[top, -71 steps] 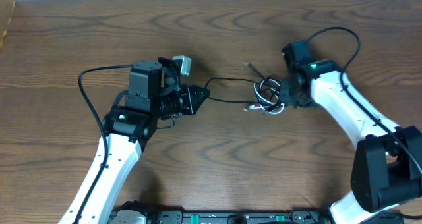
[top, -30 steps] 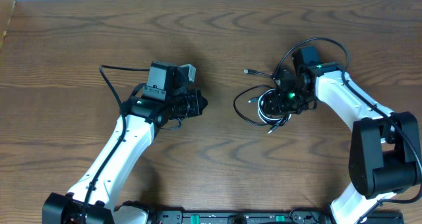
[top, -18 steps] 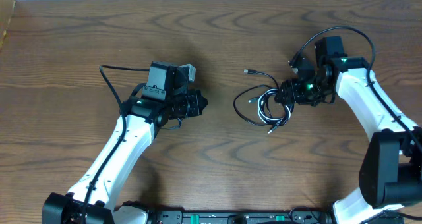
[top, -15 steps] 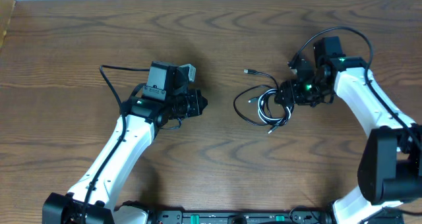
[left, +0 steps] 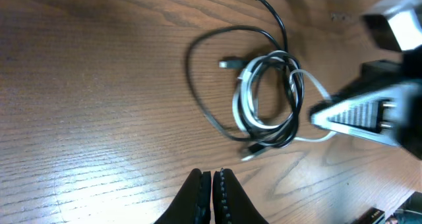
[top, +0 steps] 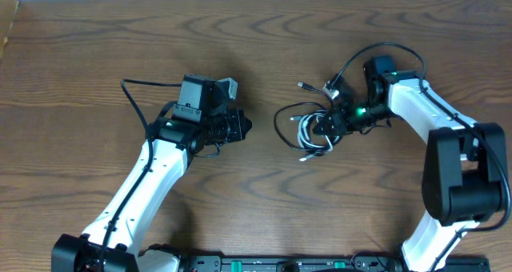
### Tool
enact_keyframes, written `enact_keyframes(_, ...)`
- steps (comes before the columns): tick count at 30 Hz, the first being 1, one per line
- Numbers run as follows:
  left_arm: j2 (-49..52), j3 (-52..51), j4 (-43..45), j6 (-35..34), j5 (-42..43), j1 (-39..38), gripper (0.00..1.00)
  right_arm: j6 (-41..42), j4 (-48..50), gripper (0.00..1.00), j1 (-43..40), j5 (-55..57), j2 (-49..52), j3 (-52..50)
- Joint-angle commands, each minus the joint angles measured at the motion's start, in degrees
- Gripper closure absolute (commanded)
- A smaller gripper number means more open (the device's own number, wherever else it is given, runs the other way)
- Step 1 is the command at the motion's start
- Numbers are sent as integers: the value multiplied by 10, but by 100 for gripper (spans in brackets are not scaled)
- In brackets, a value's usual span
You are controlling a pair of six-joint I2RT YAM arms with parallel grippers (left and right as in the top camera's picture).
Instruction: Untangle cables
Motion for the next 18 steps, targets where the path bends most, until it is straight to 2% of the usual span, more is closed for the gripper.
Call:
enact_keyframes(1, 3, 10, -1, -31, -1, -2, 91, -22, 6, 99, -6, -148, -84, 13)
enact_keyframes(3, 3, 10, 0, -57, -1, -2, 88, -20, 8, 99, -6, -175, -113, 14)
enact_keyframes(7, 3, 10, 2, -87, -1, -2, 83, 47, 48, 99, -6, -185, -202, 15)
enact_keyframes(9, 4, 10, 4, -87, -1, -2, 76, 72, 62, 99, -6, -172, -228, 15)
enact_keyframes(15, 7, 10, 3, -87, -1, -2, 75, 210, 33, 99, -9, 74, -269, 15)
enact_keyframes(16, 7, 10, 3, -87, -1, -2, 75, 263, 4, 99, -13, 189, -270, 15)
enact_keyframes(18, 7, 10, 3, -87, -1, -2, 75, 299, -38, 99, -15, 335, -268, 14)
